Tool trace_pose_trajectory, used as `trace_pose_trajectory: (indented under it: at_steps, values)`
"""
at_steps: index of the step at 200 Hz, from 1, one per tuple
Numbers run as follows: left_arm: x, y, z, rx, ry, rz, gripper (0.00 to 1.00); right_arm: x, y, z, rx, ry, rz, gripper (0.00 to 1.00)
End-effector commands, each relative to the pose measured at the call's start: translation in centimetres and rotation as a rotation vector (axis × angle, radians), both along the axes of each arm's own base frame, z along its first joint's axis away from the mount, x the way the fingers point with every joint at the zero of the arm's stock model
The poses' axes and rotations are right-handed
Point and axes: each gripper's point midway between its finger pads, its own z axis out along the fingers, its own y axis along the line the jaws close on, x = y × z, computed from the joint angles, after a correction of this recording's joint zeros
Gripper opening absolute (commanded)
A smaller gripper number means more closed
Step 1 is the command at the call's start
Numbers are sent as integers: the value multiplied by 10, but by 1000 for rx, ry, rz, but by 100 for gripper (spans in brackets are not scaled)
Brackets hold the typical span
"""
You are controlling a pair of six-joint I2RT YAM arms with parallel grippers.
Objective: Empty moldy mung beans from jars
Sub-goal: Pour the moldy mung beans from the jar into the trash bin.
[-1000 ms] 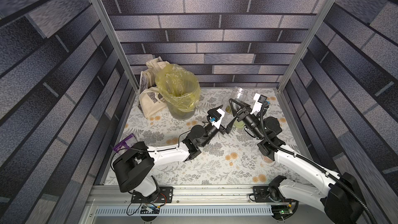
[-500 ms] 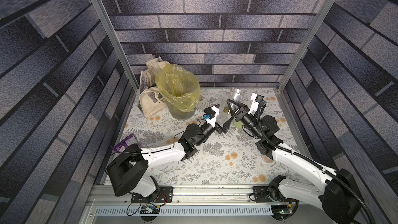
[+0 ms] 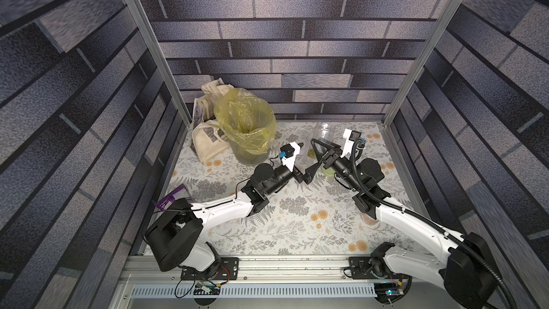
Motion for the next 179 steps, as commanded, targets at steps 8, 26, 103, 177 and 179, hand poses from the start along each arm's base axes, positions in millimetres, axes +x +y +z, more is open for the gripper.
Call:
trace_pose_trajectory:
  at_steps: [8,26,103,177,179]
  values:
    - [-2,25,24,43,73,-67,100,-17,10,10,-85,-98,94,56]
    - [-12,30,16,126,62,-110,100,-24,15,11,-135,-157,149,56]
    - [-9,62,28,90,139,-122,100,-44,36,-1,-120,-289,369,57]
    - [-9,61,66,-24,152,-155,100,-48,42,-16,-196,-331,407,57]
    - [-9,59,67,-26,152,-161,100,-48,41,-16,-198,-334,405,57]
